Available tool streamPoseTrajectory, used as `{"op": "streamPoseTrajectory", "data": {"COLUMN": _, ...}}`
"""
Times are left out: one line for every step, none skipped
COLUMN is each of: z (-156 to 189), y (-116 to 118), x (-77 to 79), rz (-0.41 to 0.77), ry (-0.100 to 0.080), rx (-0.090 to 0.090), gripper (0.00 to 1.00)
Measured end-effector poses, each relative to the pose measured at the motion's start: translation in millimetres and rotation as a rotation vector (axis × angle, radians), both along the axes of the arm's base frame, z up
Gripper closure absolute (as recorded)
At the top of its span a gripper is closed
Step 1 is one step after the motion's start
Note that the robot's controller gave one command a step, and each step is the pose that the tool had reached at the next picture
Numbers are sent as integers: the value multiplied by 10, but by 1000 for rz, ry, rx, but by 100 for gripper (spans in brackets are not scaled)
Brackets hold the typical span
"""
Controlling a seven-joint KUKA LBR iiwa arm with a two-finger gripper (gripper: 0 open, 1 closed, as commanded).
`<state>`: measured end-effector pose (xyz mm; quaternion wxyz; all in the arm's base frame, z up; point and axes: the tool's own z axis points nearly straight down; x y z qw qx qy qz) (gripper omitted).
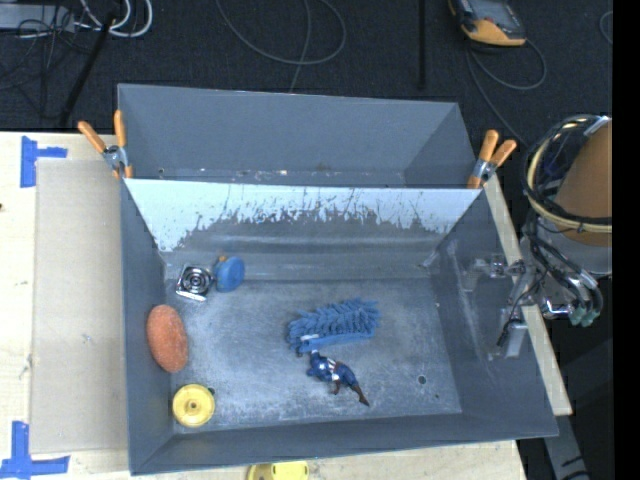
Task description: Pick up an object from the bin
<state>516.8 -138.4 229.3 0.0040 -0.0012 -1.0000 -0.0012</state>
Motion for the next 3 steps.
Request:
{"op": "streamPoseTrajectory", "data": {"z": 41, "y": 4, "x": 16, "rz": 4, "ry": -8, "rx": -2, "gripper": 0}}
{"op": "streamPoseTrajectory", "data": {"z": -435, "y": 295, "x": 466, "rz": 65, "ry": -17, "rx": -5, "gripper": 0}}
{"op": "streamPoseTrajectory", "data": {"z": -724, "y": 506, "x": 403, "rz": 78, "ry": -9, "rx": -1, "gripper": 0}}
